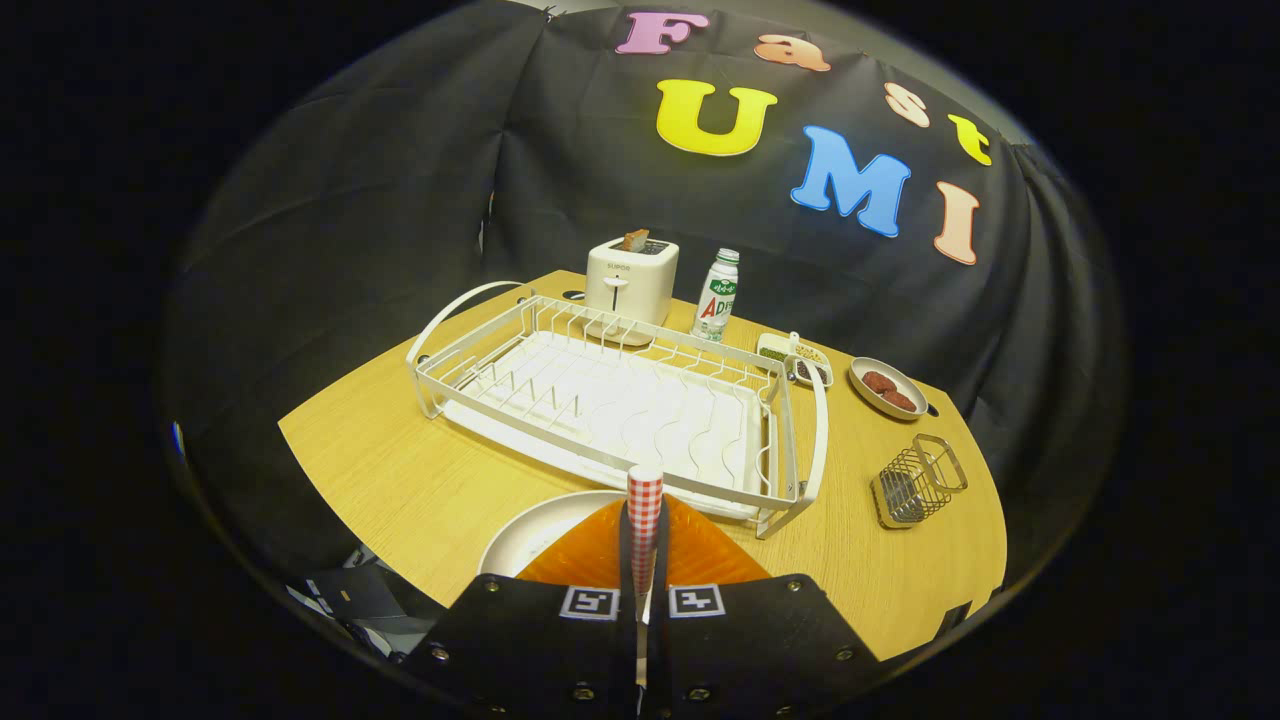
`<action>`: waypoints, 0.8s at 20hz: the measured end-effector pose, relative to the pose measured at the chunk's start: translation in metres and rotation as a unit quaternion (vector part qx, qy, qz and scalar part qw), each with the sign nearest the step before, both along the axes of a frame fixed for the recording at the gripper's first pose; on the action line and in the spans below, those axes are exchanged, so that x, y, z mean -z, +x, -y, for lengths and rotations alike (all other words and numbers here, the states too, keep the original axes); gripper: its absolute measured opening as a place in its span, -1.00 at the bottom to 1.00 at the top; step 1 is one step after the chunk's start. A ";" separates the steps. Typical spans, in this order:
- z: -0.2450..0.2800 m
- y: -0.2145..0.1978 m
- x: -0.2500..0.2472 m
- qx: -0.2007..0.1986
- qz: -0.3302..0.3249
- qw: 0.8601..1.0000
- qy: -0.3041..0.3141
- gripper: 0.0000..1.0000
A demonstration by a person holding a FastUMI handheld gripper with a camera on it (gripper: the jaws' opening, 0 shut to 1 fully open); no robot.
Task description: Take the plate from the dish rack, then take the spoon from the basket and place it into the plate.
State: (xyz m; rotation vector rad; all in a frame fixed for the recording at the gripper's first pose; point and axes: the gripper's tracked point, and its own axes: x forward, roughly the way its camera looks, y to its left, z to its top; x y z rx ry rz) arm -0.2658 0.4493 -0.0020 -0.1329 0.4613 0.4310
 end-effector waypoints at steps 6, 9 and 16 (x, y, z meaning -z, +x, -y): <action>-0.003 0.001 -0.002 -0.002 -0.005 1.000 0.005 -0.73; -0.003 0.001 -0.004 -0.003 -0.004 1.000 0.005 -0.74; -0.001 0.006 -0.014 -0.003 0.004 1.000 0.007 -0.44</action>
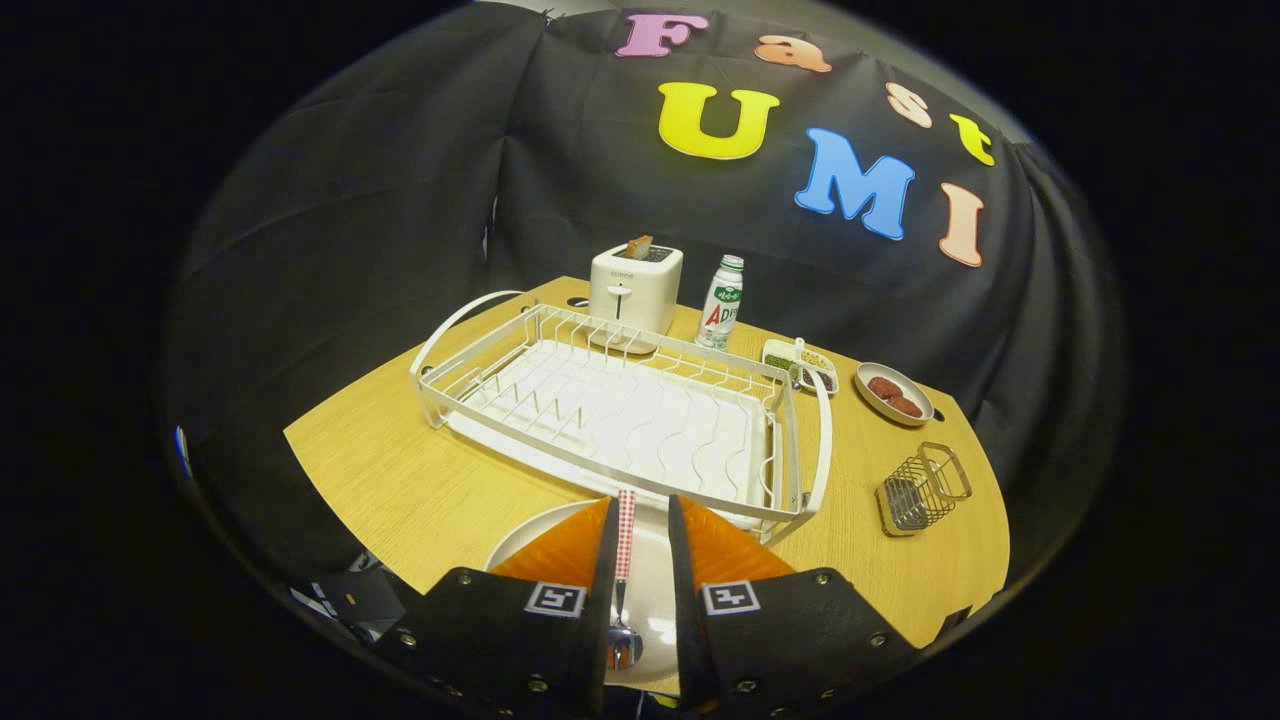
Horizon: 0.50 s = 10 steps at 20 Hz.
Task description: Take the plate from the dish rack, then take the spoon from the basket and place it into the plate.
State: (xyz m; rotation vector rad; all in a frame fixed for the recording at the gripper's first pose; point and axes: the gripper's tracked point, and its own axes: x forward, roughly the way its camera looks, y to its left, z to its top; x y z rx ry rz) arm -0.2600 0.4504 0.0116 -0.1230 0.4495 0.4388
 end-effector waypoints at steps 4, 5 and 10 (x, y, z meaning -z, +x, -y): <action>0.001 0.005 -0.008 0.003 0.007 1.000 0.006 -0.43; 0.002 0.006 -0.011 0.004 0.011 1.000 0.005 -0.44; 0.010 0.019 -0.050 0.015 0.049 0.998 0.023 -0.43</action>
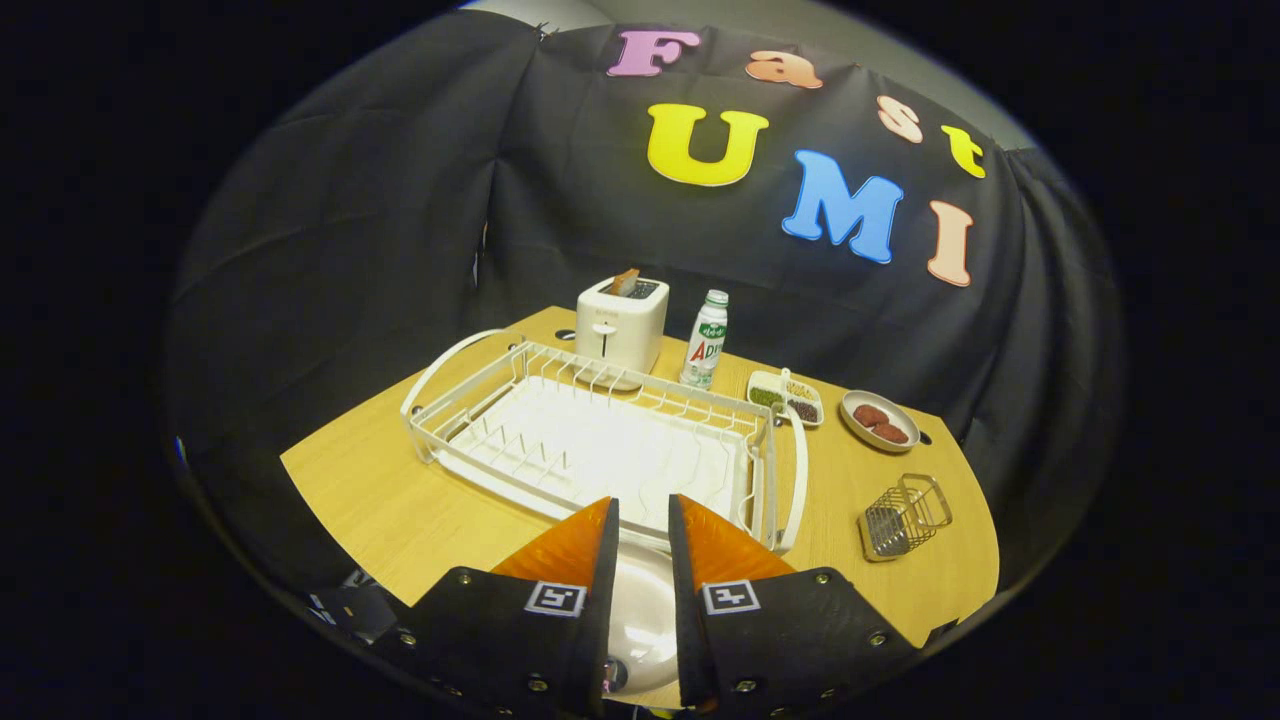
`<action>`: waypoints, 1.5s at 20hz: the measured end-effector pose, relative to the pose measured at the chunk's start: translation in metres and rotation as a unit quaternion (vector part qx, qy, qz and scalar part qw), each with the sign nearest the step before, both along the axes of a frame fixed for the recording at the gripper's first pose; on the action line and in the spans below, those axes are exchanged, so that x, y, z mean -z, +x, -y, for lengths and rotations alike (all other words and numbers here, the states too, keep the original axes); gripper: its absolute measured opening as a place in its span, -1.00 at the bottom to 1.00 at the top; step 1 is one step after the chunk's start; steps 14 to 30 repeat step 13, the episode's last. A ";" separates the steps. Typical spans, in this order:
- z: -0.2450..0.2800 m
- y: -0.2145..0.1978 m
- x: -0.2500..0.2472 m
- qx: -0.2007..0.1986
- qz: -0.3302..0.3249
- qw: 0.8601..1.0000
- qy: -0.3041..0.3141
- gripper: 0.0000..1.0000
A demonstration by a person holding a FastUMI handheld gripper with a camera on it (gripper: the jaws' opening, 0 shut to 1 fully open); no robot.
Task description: Take the plate from the dish rack, then take the spoon from the basket and place it into the plate.
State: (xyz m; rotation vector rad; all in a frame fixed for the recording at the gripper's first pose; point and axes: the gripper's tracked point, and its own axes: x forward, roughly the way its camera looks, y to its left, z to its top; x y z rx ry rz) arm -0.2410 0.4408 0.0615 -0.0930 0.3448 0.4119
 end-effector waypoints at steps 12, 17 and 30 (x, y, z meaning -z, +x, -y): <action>0.073 0.093 -0.137 0.100 0.130 0.984 0.068 -0.44; 0.081 0.104 -0.144 0.111 0.136 0.982 0.071 -0.44; 0.081 0.104 -0.144 0.111 0.136 0.982 0.071 -0.44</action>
